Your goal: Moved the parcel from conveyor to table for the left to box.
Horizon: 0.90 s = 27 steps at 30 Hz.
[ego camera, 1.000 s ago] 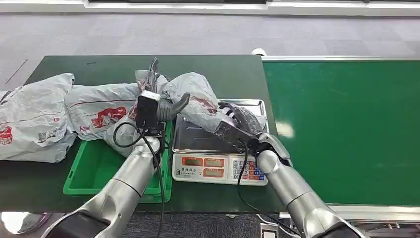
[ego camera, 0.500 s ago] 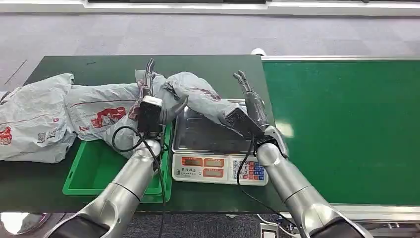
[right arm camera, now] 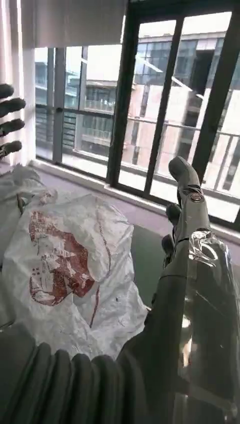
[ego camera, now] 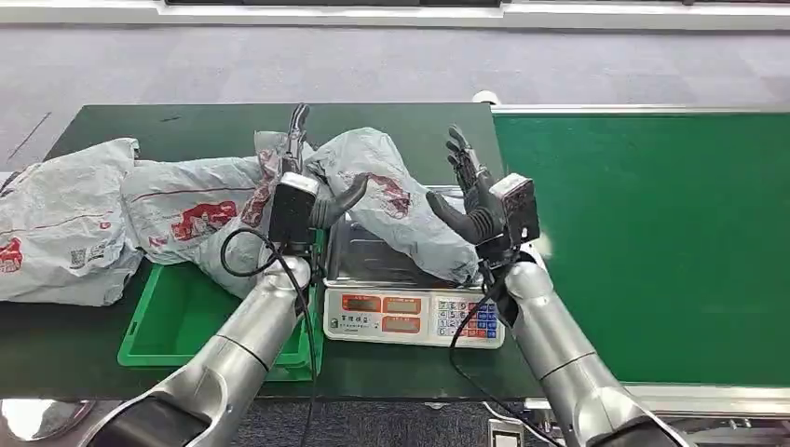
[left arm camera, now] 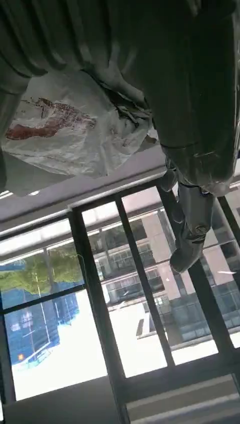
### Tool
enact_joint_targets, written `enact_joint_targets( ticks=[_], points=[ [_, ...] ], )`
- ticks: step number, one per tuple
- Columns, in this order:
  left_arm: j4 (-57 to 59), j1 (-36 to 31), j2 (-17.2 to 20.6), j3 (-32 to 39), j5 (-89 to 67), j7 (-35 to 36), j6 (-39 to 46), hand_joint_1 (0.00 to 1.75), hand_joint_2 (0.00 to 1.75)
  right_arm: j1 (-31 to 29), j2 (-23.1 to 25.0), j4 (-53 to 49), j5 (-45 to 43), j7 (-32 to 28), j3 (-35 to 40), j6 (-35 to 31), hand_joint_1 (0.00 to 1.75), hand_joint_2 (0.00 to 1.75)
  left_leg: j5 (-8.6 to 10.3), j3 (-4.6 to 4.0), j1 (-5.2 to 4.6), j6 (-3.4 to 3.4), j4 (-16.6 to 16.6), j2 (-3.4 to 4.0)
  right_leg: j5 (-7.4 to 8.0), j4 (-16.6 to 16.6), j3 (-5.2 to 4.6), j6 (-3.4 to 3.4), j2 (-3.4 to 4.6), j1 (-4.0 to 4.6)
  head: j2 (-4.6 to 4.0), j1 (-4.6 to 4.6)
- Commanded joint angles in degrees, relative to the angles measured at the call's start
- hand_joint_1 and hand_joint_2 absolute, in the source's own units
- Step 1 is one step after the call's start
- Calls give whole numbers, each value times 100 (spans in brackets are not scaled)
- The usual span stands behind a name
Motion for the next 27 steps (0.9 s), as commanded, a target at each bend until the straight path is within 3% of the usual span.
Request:
enact_joint_targets(
  ticks=[1,2,3,5,8,12,13,17,21,23,27],
  points=[
    [559,-356,134,-425,-120,26,-166,0,175,-384,-55,805,-487,162,-609,-36,0,0,-1,10,0,1,-2,-1,-2,-3,12,-2,-7,1,0,0],
    [559,-356,134,-425,-120,26,-166,0,175,-384,-55,805,-487,162,-609,-36,0,0,-5,23,2,2,-3,1,-5,-7,27,-4,-9,5,0,0],
    [681,-430,148,-581,-327,149,-279,0,175,-473,-65,992,-433,225,-698,-662,0,0,-4,15,2,1,-1,2,-2,-6,18,-3,-6,4,0,0],
    [963,-620,147,-1043,-1015,730,-244,0,175,-579,-208,1245,-383,152,-889,-1248,0,0,-8,39,1,1,-11,18,-3,-15,39,-5,4,4,0,0],
    [1372,-893,20,-1501,-1687,1600,-591,0,175,-717,-428,1633,-432,-79,-1248,-1499,0,0,2,6,0,2,3,-26,-6,-1,15,-1,-32,2,0,0],
    [1705,-1114,-109,-2063,-2494,2053,-748,0,175,-665,-512,1579,-311,-325,-1473,-1750,0,0,1,9,-2,5,3,-22,-3,-6,18,2,-29,0,0,0],
    [1737,-1166,-139,-2217,-2720,2106,-867,0,175,-586,-504,1390,-273,-358,-1573,-1862,0,175,1,5,-5,5,3,-20,-2,-3,15,2,-25,-3,0,0],
    [1850,-1271,-295,-2871,-3684,2597,-964,0,175,-373,-474,821,-199,-197,-1860,-1925,0,175,-10,18,-9,5,3,-1,-5,-3,21,0,-8,-8,0,0],
    [1759,-1388,-354,-3495,-4229,3130,-1695,0,175,-375,-498,766,-171,-158,-2067,-1762,0,175,-6,3,-10,7,7,-7,-1,-2,4,2,-13,-8,0,0],
    [1750,-1600,-354,-4112,-4361,3397,-2823,0,175,-400,-493,786,-179,-166,-2144,-1585,0,175,-8,8,-13,7,6,-3,-3,-1,8,2,-9,-10,0,0],
    [1765,-1690,-354,-4308,-4307,3441,-3223,0,175,-400,-467,760,-168,-173,-2170,-1527,0,175,-10,9,-10,8,8,4,-1,-2,9,1,-2,-8,0,0]
  ],
)
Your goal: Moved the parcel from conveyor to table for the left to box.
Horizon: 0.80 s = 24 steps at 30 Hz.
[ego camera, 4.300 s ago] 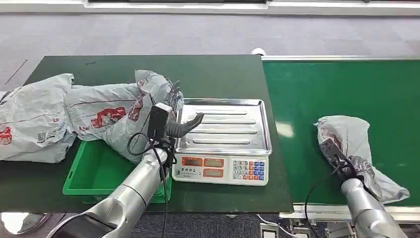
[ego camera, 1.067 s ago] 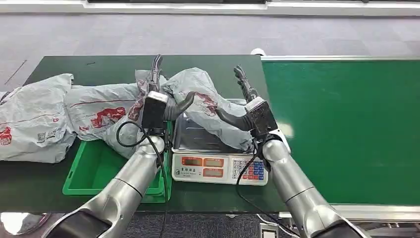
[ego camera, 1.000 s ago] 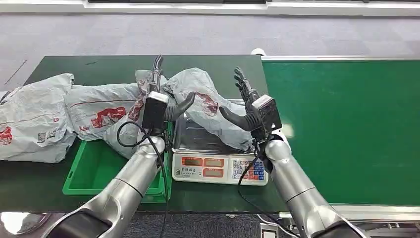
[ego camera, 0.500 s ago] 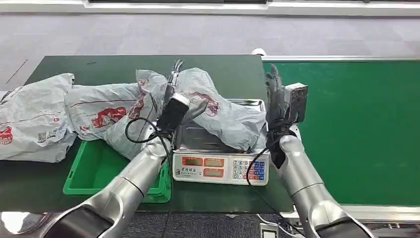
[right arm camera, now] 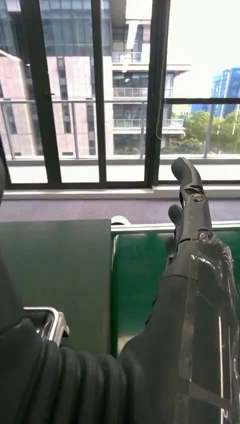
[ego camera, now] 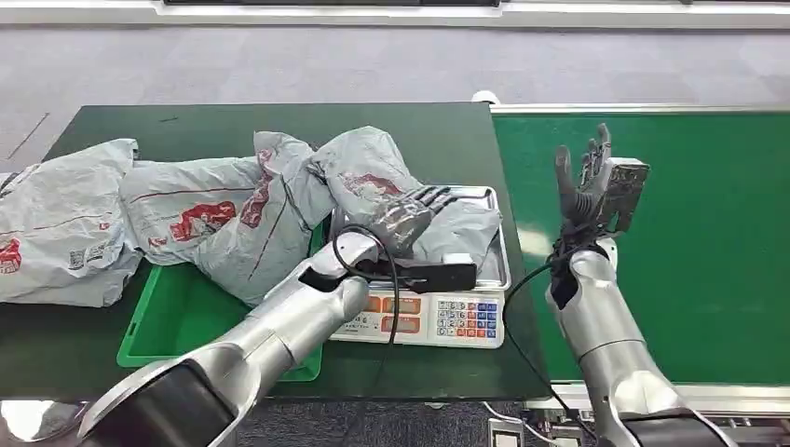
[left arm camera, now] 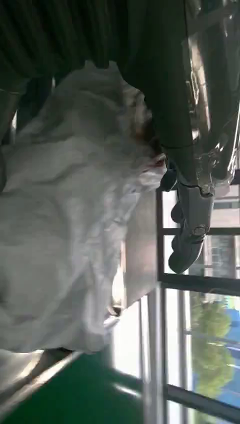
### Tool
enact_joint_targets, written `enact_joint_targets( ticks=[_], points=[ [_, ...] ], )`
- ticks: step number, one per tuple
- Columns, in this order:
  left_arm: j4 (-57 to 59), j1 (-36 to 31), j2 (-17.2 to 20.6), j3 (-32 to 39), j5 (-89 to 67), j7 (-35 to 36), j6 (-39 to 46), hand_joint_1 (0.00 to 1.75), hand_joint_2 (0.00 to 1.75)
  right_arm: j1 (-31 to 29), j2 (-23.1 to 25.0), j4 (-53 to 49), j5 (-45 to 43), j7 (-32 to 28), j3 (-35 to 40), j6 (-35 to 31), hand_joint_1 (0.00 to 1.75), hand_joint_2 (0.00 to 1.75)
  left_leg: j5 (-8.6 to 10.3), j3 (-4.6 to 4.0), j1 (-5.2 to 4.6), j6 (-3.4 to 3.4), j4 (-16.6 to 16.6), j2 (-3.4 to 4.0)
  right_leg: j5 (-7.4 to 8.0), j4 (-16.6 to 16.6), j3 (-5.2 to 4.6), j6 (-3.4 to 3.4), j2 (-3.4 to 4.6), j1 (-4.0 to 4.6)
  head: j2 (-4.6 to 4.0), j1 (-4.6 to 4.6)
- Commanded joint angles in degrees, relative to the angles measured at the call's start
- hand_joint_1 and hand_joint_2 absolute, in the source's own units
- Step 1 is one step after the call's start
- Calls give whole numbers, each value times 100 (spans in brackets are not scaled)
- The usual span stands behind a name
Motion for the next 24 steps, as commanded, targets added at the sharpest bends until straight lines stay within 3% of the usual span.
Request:
enact_joint_targets(
  ticks=[1,6,7,9,10,19,24],
  points=[
    [445,-677,13,-1680,-38,193,-994,0,175,-131,14,8,-5,21,-589,160,0,175,-4,11,2,-1,0,5,-2,-4,13,-4,-3,4,0,0],
    [477,-700,13,-1743,-36,208,-1123,0,175,-123,32,0,1,16,-590,177,0,175,-5,16,1,-1,-2,8,-5,-3,17,-5,-4,3,0,0],
    [538,-828,13,-2116,-191,317,-1819,0,175,-138,54,10,24,6,-588,225,0,175,-6,14,2,-1,1,8,-5,-1,16,-4,-3,4,0,0],
    [562,-968,13,-2522,-298,412,-2364,3,175,-228,97,82,65,-11,-557,326,0,175,-8,14,3,-1,3,12,-5,-1,15,-5,1,5,0,0],
    [630,-999,13,-2541,-224,419,-2448,175,175,-301,119,128,78,-14,-529,377,0,175,-11,24,5,-1,1,17,-6,-5,26,-6,3,8,0,0],
    [857,-1057,13,-2486,-231,590,-1156,175,175,-348,141,-62,155,147,-325,513,0,175,-1,12,0,1,1,17,4,0,18,-4,7,1,0,0],
    [738,-1061,13,-2428,-222,647,-907,175,175,-435,208,3,202,189,-285,491,0,175,13,-4,1,15,5,11,13,2,8,7,-7,1,0,0]
  ],
)
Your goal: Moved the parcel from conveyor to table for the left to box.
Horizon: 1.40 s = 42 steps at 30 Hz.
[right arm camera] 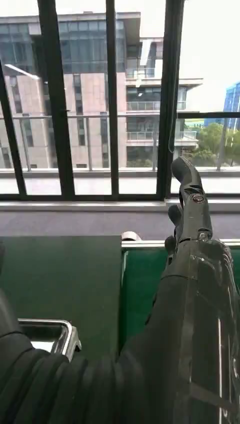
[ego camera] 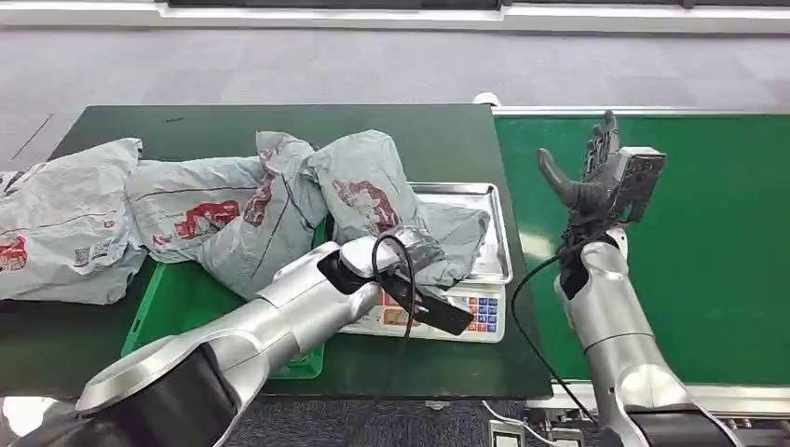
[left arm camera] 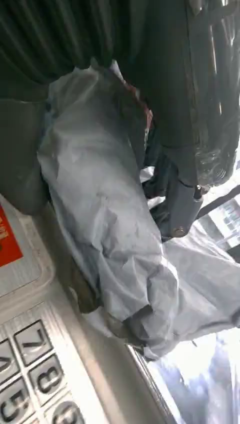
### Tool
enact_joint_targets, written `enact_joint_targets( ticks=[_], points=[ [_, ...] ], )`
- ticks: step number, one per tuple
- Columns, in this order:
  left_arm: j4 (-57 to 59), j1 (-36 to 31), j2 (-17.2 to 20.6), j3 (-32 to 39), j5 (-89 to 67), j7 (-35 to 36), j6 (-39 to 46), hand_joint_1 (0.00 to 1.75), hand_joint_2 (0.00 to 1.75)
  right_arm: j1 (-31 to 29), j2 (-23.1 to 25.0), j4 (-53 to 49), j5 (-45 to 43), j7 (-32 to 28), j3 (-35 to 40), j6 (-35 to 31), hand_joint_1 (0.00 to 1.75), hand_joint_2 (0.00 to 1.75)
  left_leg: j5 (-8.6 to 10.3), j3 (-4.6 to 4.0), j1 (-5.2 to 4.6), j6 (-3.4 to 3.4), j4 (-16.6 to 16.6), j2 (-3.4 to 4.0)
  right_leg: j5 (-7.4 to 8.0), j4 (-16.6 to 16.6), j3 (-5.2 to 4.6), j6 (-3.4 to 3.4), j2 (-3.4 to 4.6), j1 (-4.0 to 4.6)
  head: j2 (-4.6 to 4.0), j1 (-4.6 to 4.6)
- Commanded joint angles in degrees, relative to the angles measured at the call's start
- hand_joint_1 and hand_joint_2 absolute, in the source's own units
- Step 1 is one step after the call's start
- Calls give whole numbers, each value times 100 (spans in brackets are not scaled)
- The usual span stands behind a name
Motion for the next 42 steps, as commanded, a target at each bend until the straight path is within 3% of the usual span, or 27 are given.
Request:
enact_joint_targets(
  ticks=[1,8,12,18,26,27,28,42],
  points=[
    [220,-363,63,-400,-36,166,569,175,175,-323,237,156,36,117,-1,-6,0,175,1,1,2,1,5,28,11,1,-4,-1,20,3,0,0],
    [-307,-505,63,143,423,128,1796,175,175,-138,283,-210,152,225,-166,-118,0,175,15,-11,0,3,9,8,19,6,-10,2,1,2,0,0],
    [-704,-644,63,355,1157,-209,1216,175,175,32,208,-350,135,293,-318,47,0,175,16,-9,0,4,8,-8,16,4,-6,3,-14,1,0,0],
    [-713,-678,63,331,1385,-346,1140,175,175,77,185,-368,135,282,-355,115,0,175,11,1,-4,2,3,3,14,0,0,2,3,-2,0,0],
    [-518,-713,63,-354,1560,-444,161,175,175,447,-25,-710,-22,340,-459,320,0,175,7,10,-1,1,-2,-3,10,-12,9,-1,-4,2,0,0],
    [-426,-682,63,-447,1569,-489,-52,152,175,460,-40,-717,-48,357,-456,352,0,175,6,16,-3,0,-4,2,9,-12,13,-1,-1,1,0,0],
    [-349,-661,63,-545,1549,-538,-246,0,175,457,-51,-703,-90,383,-447,422,0,175,7,6,0,0,1,1,10,-8,4,0,0,3,0,0],
    [-174,-609,63,-647,1572,-634,-341,0,175,387,-30,-636,-108,391,-399,465,0,175,7,4,-4,0,-1,9,10,-5,-2,1,10,-2,0,0]
  ],
)
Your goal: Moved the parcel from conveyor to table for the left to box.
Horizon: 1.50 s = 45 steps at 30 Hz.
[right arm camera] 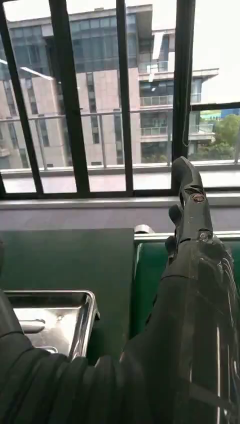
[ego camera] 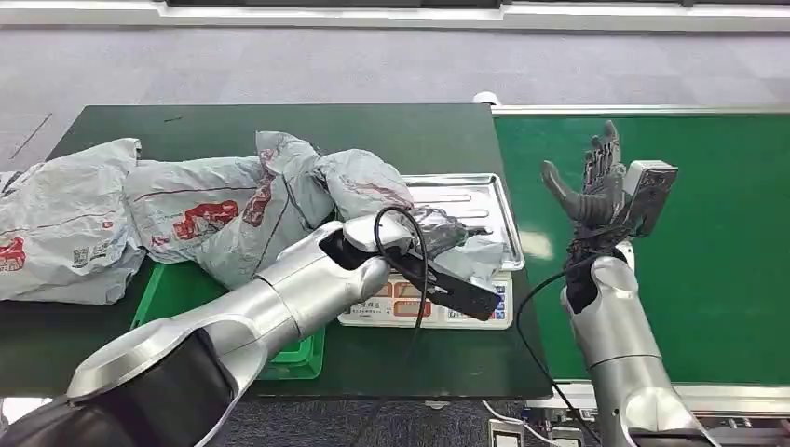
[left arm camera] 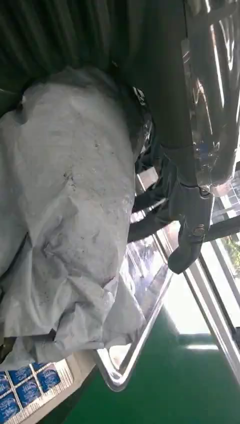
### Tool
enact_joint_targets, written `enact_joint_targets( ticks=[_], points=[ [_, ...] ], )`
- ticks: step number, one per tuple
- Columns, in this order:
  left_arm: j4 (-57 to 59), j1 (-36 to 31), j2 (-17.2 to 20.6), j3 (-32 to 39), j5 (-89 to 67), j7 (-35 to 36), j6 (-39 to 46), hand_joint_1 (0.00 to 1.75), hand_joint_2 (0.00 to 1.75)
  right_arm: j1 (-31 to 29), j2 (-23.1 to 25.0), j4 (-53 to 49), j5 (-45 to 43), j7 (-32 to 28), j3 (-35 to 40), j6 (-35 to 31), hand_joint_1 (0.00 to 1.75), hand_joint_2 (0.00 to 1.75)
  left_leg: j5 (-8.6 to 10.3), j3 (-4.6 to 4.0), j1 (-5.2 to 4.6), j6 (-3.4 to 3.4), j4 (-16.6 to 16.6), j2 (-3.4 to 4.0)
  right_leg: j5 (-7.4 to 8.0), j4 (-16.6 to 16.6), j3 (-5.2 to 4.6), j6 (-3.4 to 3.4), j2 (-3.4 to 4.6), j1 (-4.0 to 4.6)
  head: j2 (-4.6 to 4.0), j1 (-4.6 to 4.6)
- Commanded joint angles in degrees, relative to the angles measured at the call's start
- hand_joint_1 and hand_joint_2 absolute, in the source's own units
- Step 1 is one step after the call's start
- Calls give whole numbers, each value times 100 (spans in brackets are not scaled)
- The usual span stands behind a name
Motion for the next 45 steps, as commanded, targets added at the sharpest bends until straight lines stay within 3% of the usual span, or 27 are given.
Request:
enact_joint_targets(
  ticks=[1,3,4,11,14,15,16,17,18,34,42,45],
  points=[
    [261,-173,72,-470,18,-13,-67,0,175,-138,13,85,-11,39,-200,10,0,175,-5,13,1,-1,-3,11,-1,-6,12,-5,4,3,0,0],
    [328,-162,72,-423,4,26,249,0,175,-156,94,66,-6,35,-213,22,0,175,-6,14,3,-2,-3,13,-2,-6,14,-5,4,4,0,0],
    [380,-166,72,-373,13,44,371,175,175,-162,139,54,-2,45,-215,16,0,175,-2,7,-1,-1,-3,10,0,-3,4,-3,5,0,0,0],
    [538,-145,72,-29,-463,328,1574,175,175,-293,218,101,31,65,-250,-10,0,175,-7,19,0,-3,-6,30,1,-6,13,-8,20,2,0,0],
    [582,-93,72,60,-736,395,1300,175,175,-348,227,136,38,62,-270,8,0,175,-4,5,0,-1,-1,18,1,-1,3,-4,12,2,0,0],
    [591,-55,72,52,-834,454,1461,0,175,-335,241,96,37,56,-286,9,0,175,-7,16,0,-2,-5,29,1,-4,10,-6,20,1,0,0],
    [596,-38,72,52,-901,456,1385,0,175,-320,257,53,45,55,-304,1,0,175,-10,23,2,-2,-6,36,2,-9,18,-7,25,4,0,0],
    [585,10,72,109,-983,483,1596,21,175,-287,284,-32,60,70,-325,-14,0,175,-10,29,0,-3,-10,39,1,-11,22,-8,26,3,0,2],
    [610,14,72,109,-1055,526,1618,175,175,-248,292,-104,70,82,-332,-21,0,175,-8,19,1,-2,-7,28,1,-9,15,-6,19,3,0,0],
    [599,61,157,1070,-2015,808,2396,175,175,-233,390,-193,137,188,-378,21,0,175,-8,21,1,-3,-8,28,0,-8,17,-8,18,3,0,0],
    [-4,-312,417,1781,-3203,1686,4269,175,175,-205,400,-204,132,278,-398,-198,0,175,-8,3,3,-3,5,22,-2,5,0,-7,14,5,0,0],
    [-350,-313,619,2122,-4566,2372,4571,175,175,-60,212,-115,-60,159,-296,-314,0,175,-2,-4,3,-2,2,11,2,2,-4,-5,6,4,0,0]
  ],
)
